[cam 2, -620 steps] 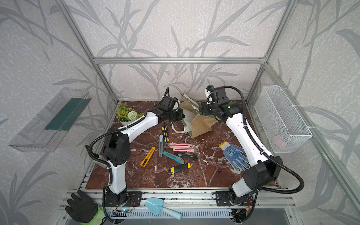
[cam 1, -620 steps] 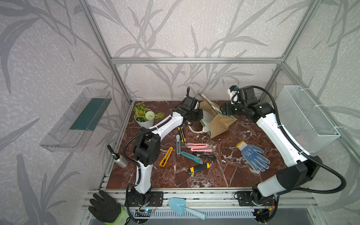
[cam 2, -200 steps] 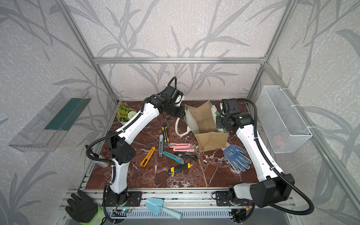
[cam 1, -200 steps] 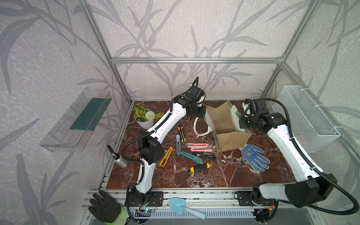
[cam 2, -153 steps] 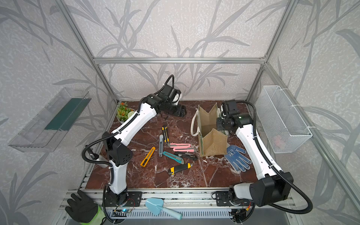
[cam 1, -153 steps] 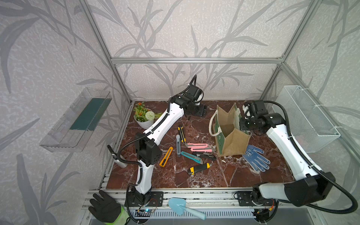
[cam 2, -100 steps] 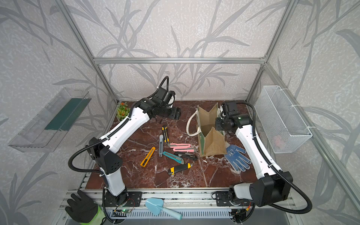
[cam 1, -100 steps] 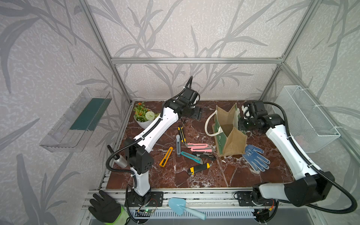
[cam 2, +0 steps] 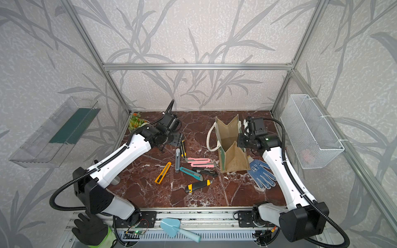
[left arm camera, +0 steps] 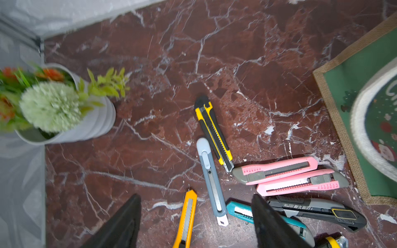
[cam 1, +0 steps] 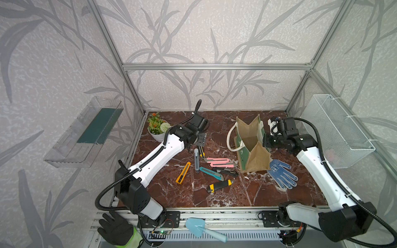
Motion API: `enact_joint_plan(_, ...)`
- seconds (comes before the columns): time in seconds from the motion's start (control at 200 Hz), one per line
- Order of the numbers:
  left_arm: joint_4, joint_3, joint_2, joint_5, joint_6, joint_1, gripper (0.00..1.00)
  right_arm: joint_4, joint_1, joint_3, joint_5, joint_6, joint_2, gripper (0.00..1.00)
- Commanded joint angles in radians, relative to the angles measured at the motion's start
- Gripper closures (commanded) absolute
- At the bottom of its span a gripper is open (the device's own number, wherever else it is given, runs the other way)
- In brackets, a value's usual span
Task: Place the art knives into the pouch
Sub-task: Open the pouch at the center of the board, then pick up the utility knife at the center of the board.
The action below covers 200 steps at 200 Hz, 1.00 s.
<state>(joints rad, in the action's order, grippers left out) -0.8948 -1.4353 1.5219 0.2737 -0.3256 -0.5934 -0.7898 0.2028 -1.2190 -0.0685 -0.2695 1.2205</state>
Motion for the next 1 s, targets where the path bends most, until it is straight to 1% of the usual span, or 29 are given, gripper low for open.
enact_joint_plan(0.0,-0.042,0.090,-0.042,0.027,-0.055,0.010,0.27,0.026,-0.003,0.018,-0.022,-0.013,-0.030,1.00)
enact_joint_plan(0.155,-0.064,0.229,-0.083,0.021,-0.108,0.015,0.27,0.034,-0.003,0.053,-0.018,-0.007,-0.063,1.00)
enact_joint_plan(0.295,-0.047,0.329,-0.086,0.001,-0.140,0.016,0.27,0.081,-0.003,0.094,0.000,-0.023,-0.088,1.00)
enact_joint_plan(0.39,-0.044,0.357,-0.066,-0.029,-0.158,0.016,0.30,0.083,-0.003,0.095,0.001,-0.024,-0.093,1.00)
enact_joint_plan(0.565,-0.035,0.410,-0.037,-0.060,-0.187,0.016,0.30,0.057,-0.003,0.091,0.027,-0.003,-0.103,1.00)
enact_joint_plan(0.62,-0.032,0.428,-0.031,-0.059,-0.194,0.017,0.32,0.059,-0.003,0.100,0.022,-0.002,-0.109,1.00)
enact_joint_plan(0.855,0.010,0.515,-0.057,-0.098,-0.212,0.024,0.37,0.062,-0.003,0.122,0.009,-0.010,-0.119,1.00)
enact_joint_plan(0.995,0.029,0.573,-0.072,-0.106,-0.222,0.030,0.37,0.060,-0.003,0.133,0.002,-0.011,-0.122,1.00)
